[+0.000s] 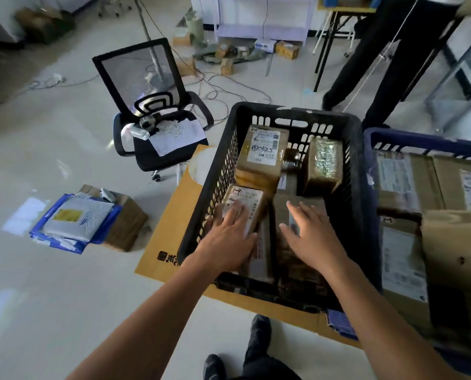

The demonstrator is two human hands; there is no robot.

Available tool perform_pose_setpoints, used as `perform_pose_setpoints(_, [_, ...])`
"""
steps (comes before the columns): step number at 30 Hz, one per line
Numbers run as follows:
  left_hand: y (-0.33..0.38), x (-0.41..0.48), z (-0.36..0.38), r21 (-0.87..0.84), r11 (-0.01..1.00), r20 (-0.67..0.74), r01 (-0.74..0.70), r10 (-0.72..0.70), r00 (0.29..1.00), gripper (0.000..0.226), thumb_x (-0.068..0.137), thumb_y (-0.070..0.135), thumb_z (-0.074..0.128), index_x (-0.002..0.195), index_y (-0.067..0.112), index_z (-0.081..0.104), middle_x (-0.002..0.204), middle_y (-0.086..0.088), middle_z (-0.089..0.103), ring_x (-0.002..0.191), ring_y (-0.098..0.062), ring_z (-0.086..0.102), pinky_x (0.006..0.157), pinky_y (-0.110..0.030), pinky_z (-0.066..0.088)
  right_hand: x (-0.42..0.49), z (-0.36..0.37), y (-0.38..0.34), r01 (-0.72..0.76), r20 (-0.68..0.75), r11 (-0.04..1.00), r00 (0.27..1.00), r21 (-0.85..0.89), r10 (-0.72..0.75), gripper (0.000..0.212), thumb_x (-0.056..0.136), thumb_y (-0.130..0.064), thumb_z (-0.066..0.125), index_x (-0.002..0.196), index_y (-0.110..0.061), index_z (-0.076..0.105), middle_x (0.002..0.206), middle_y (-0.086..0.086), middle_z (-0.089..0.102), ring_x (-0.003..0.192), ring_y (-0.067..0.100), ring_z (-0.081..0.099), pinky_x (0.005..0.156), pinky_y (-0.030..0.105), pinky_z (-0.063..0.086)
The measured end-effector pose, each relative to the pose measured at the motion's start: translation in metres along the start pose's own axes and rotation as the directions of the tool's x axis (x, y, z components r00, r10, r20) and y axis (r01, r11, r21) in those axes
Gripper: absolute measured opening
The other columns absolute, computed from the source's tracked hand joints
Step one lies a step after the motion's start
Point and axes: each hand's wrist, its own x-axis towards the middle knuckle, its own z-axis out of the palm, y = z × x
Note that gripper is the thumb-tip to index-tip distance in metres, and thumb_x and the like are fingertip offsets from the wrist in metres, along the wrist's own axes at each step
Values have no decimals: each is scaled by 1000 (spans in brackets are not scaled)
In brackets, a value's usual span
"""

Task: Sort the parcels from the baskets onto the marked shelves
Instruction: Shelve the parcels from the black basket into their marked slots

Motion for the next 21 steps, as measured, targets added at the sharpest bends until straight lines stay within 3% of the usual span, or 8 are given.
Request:
perform_pose_setpoints(3, [11, 4, 3, 12, 996, -77, -92, 93, 993, 62, 108, 44, 33, 164, 28, 12, 167, 20, -11, 150, -15, -33, 120, -49, -20, 7, 13, 7, -30, 138, 997, 990, -67, 39, 65, 103, -58, 43, 160, -28, 33, 169, 10, 26, 157, 33, 19, 125, 51, 24])
perform_pose_setpoints(5, [15, 5, 2, -122, 991, -84, -47, 37, 996, 52, 108, 39, 35, 159, 37, 25, 160, 29, -5, 157, -21, -9, 126, -57, 14, 9, 19, 9, -56, 212, 996, 975, -64, 69, 64, 103, -59, 42, 159, -29, 34, 172, 9, 18, 159, 35, 11, 126, 54, 21])
perform_pose_setpoints(6, [15, 7, 0, -191, 982, -77, 1, -16, 997, 49, 108, 41, 37, 156, 44, 28, 159, 30, -4, 154, -30, 16, 117, -57, 37, 10, 20, 11, -67, 221, 996, 972, -52, 77, 65, 103, -60, 41, 160, -30, 33, 173, 8, 14, 159, 35, 8, 127, 55, 19])
perform_pose_setpoints(8, [13, 9, -2, -239, 969, -79, 67, -89, 993, 54, 105, 45, 46, 152, 55, 21, 162, 23, -1, 136, -31, 47, 99, -47, 55, 12, 21, 12, -72, 222, 997, 972, -37, 79, 66, 102, -63, 39, 159, -32, 33, 173, 7, 13, 159, 36, 5, 127, 57, 15])
perform_pose_setpoints(12, [2, 19, -4, -450, 859, 11, 242, -266, 964, 94, 90, 51, 71, 155, 54, 2, 147, 8, 46, 114, -17, 57, 84, -33, 52, 12, 22, 8, -67, 194, 998, 979, 9, 64, 63, 101, -63, 39, 155, -31, 39, 171, 7, 19, 159, 36, 6, 127, 56, 15])
perform_pose_setpoints(14, [-2, 23, -5, -519, 792, 96, 322, -321, 942, 98, 86, 54, 74, 158, 46, 8, 142, 5, 54, 113, -20, 63, 86, -38, 56, 11, 22, 6, -40, 175, 999, 984, 31, 34, 62, 99, -63, 38, 153, -32, 41, 167, 6, 29, 158, 35, 9, 127, 57, 13])
perform_pose_setpoints(17, [-6, 23, -4, -631, 712, 160, 308, -269, 950, 93, 86, 47, 77, 157, 43, 17, 119, 16, 60, 97, -9, 66, 67, -25, 57, 8, 24, 1, 40, 190, 999, 981, 5, -40, 69, 98, -64, 36, 159, -32, 32, 164, 2, 32, 158, 33, 7, 127, 57, 5])
perform_pose_setpoints(21, [-7, 23, -7, -765, 576, 196, 289, -219, 956, 91, 86, 34, 81, 156, 44, 23, 125, 5, 63, 108, -22, 67, 87, -44, 60, 9, 16, -6, -9, 225, 994, 974, 113, -17, 69, 101, -58, 45, 162, -29, 31, 170, 0, 24, 160, 25, -1, 128, 48, 3])
